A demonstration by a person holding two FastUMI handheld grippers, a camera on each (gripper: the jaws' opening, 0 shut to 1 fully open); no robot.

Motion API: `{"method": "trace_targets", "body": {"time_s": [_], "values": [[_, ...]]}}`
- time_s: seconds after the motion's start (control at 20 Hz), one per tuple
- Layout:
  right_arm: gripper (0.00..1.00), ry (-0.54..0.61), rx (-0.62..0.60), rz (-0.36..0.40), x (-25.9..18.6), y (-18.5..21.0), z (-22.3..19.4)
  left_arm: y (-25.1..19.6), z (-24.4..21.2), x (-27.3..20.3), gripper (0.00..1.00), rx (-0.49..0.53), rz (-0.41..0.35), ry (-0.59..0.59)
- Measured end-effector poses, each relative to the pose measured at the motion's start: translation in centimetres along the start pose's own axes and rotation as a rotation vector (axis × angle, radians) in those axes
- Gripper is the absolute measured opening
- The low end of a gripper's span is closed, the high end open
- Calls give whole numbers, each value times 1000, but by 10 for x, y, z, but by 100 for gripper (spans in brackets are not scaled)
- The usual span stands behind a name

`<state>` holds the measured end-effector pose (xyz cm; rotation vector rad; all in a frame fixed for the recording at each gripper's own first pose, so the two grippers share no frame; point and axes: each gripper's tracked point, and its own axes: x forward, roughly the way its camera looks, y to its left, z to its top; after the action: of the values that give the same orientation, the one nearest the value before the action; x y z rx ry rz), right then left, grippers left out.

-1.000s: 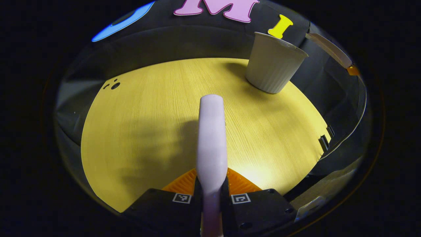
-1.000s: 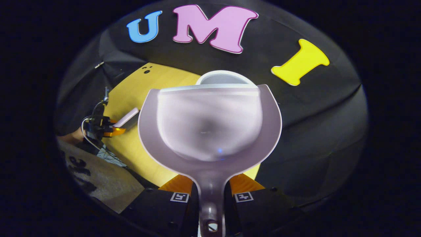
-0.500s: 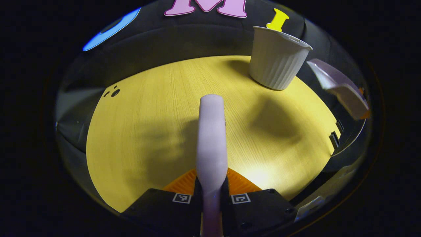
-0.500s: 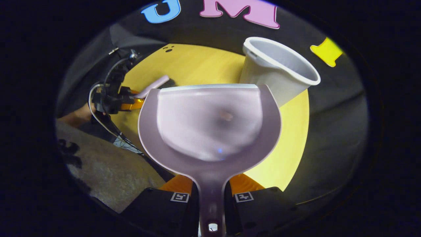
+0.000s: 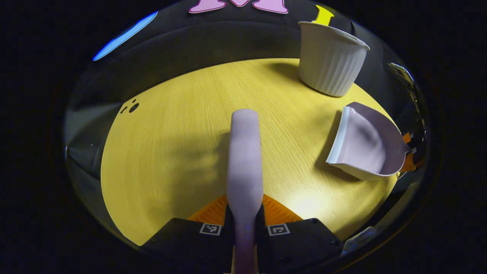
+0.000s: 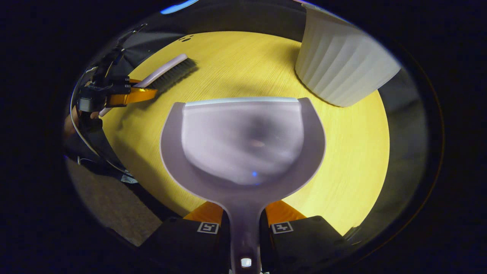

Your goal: Pick up the small broom and dustpan from the desktop, sweep the trash into the dustpan with the broom, and then empty the trash into the garbage bin.

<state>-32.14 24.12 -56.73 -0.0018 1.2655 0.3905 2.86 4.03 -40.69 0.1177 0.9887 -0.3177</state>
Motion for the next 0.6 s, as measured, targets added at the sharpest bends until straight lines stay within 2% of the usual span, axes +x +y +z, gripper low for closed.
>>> {"method": "trace_targets", "body": {"time_s": [0.05,0.3,0.35,0.4,0.45,0.5,0.55,0.6], "values": [[35,-5,10,-5,5,0,2,2,0,4,28,7,14,3],[36,-15,68,-31,19,-2,11,11,-1,9,32,39,36,16],[33,-10,64,-30,21,-2,11,12,0,9,32,43,43,16],[34,-11,67,-24,20,1,11,12,-1,8,35,48,50,16],[38,-11,70,-18,19,2,11,13,-1,6,36,53,53,15],[39,-16,74,-12,19,3,12,13,-1,4,34,56,57,11],[47,-19,78,-7,16,4,13,13,0,1,35,61,62,7],[44,-26,83,-3,14,5,13,14,1,-2,37,65,67,2]]}}
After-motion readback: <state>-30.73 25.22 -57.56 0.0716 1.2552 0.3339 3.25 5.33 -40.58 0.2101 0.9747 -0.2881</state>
